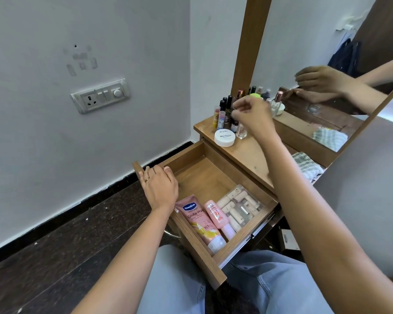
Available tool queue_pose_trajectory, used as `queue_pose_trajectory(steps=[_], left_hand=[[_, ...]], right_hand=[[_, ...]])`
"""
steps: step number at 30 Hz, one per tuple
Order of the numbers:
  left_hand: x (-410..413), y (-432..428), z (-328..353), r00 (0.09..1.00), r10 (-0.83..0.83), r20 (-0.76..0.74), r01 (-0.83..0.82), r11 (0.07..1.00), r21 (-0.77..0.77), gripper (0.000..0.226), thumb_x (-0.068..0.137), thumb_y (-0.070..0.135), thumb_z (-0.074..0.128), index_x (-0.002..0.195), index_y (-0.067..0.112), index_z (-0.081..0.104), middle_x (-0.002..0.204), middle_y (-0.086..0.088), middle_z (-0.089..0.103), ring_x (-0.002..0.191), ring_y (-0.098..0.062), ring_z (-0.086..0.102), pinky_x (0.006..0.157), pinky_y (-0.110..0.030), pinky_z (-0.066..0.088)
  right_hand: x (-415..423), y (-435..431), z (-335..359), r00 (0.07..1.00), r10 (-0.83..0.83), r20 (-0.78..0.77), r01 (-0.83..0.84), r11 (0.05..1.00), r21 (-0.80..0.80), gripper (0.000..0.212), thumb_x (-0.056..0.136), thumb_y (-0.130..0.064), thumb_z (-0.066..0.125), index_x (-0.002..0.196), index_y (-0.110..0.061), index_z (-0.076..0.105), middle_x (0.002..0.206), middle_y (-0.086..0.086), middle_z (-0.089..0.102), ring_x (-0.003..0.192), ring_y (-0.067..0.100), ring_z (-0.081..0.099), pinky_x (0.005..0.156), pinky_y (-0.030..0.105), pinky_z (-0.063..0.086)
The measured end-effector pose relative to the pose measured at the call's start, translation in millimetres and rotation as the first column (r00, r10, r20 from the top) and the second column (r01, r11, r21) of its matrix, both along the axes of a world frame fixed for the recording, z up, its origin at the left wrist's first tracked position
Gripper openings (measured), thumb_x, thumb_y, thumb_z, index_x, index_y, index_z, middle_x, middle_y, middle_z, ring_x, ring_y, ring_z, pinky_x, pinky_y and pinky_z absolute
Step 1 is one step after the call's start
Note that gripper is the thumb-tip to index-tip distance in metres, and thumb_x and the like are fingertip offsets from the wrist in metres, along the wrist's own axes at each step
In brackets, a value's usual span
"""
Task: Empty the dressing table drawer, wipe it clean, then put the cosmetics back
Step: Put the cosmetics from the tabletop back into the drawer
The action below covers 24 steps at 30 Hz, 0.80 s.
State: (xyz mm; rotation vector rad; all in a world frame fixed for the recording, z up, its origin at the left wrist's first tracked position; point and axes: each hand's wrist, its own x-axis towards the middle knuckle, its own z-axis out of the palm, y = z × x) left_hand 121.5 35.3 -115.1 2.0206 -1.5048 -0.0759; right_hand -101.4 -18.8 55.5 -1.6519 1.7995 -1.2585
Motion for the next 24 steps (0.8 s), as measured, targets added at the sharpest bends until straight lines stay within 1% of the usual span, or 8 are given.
queue_pose_trajectory(steps=[4, 6, 9, 11, 15, 18, 21, 24], left_hand=[[1, -1, -1, 1.0, 0.0, -0.006, 0.0, 1.0, 0.012, 0.043, 0.1, 0.026, 0.031, 0.111, 0.0, 0.064, 0.119, -0.018, 0.064, 0.127, -0.032, 0.048, 0.118, -0.046, 0.02], [1, 0, 0, 1.0, -0.001, 0.001, 0.001, 1.0, 0.011, 0.042, 0.101, 0.025, 0.032, 0.11, -0.001, 0.064, 0.119, -0.019, 0.064, 0.127, -0.033, 0.048, 0.118, -0.046, 0.02], [1, 0, 0, 1.0, -0.002, 0.008, 0.002, 1.0, 0.013, 0.042, 0.101, 0.026, 0.032, 0.111, 0.0, 0.064, 0.119, -0.019, 0.065, 0.127, -0.033, 0.049, 0.117, -0.046, 0.022], [0, -1, 0, 1.0, -0.001, 0.005, 0.001, 1.0, 0.018, 0.042, 0.101, 0.026, 0.032, 0.111, 0.0, 0.064, 0.119, -0.018, 0.065, 0.127, -0.032, 0.049, 0.117, -0.046, 0.022], [0, -1, 1, 1.0, -0.002, 0.001, 0.002, 1.0, 0.018, 0.042, 0.101, 0.026, 0.031, 0.112, 0.001, 0.063, 0.12, -0.018, 0.064, 0.127, -0.032, 0.049, 0.118, -0.045, 0.021], [0, 1, 1, 1.0, -0.002, 0.002, 0.002, 1.0, 0.014, 0.042, 0.101, 0.026, 0.032, 0.112, 0.001, 0.063, 0.12, -0.018, 0.064, 0.128, -0.032, 0.049, 0.118, -0.045, 0.021], [-1, 0, 1, 1.0, -0.005, 0.004, 0.005, 1.0, 0.012, 0.042, 0.101, 0.026, 0.032, 0.111, 0.001, 0.064, 0.119, -0.018, 0.065, 0.127, -0.032, 0.049, 0.117, -0.046, 0.022], [-1, 0, 2, 1.0, -0.005, 0.0, 0.005, 1.0, 0.007, 0.042, 0.101, 0.026, 0.032, 0.111, 0.0, 0.064, 0.119, -0.018, 0.065, 0.127, -0.033, 0.049, 0.117, -0.046, 0.022]], right_hand=[[-33, -37, 1, 0.965, -0.189, -0.184, 0.178, 0.981, -0.076, 0.03, 0.078, 0.001, 0.062, 0.106, -0.008, 0.068, 0.105, 0.009, 0.066, 0.096, 0.021, 0.059, 0.08, 0.028, 0.047], [-42, -49, -1, 0.941, -0.168, -0.294, 0.161, 0.986, -0.048, 0.032, 0.078, 0.003, 0.062, 0.108, -0.008, 0.068, 0.109, 0.012, 0.065, 0.101, 0.026, 0.058, 0.076, 0.027, 0.043], [-46, -56, -3, 0.911, -0.075, -0.406, 0.095, 0.995, 0.03, 0.029, 0.082, -0.001, 0.064, 0.109, -0.012, 0.069, 0.11, 0.011, 0.065, 0.093, 0.022, 0.058, 0.074, 0.024, 0.04], [-46, -58, -4, 0.907, -0.026, -0.42, 0.055, 0.997, 0.058, 0.025, 0.086, -0.002, 0.061, 0.107, -0.012, 0.07, 0.107, 0.009, 0.067, 0.085, 0.017, 0.056, 0.071, 0.022, 0.038], [-44, -58, -4, 0.896, 0.007, -0.444, 0.032, 0.996, 0.08, 0.024, 0.088, -0.003, 0.054, 0.098, -0.012, 0.073, 0.106, 0.008, 0.07, 0.084, 0.018, 0.059, 0.064, 0.018, 0.039], [-43, -53, -8, 0.897, 0.015, -0.441, 0.028, 0.995, 0.091, 0.022, 0.091, -0.009, 0.052, 0.1, -0.008, 0.073, 0.101, 0.01, 0.069, 0.077, 0.014, 0.053, 0.059, 0.02, 0.035], [-43, -47, -17, 0.913, 0.038, -0.406, 0.001, 0.995, 0.096, 0.022, 0.091, -0.02, 0.06, 0.104, -0.004, 0.068, 0.091, 0.006, 0.063, 0.08, 0.014, 0.051, 0.057, 0.022, 0.033], [-42, -43, -30, 0.93, 0.034, -0.366, 0.009, 0.993, 0.117, 0.029, 0.082, -0.019, 0.073, 0.104, -0.007, 0.062, 0.09, 0.004, 0.058, 0.081, 0.017, 0.052, 0.061, 0.024, 0.035]])
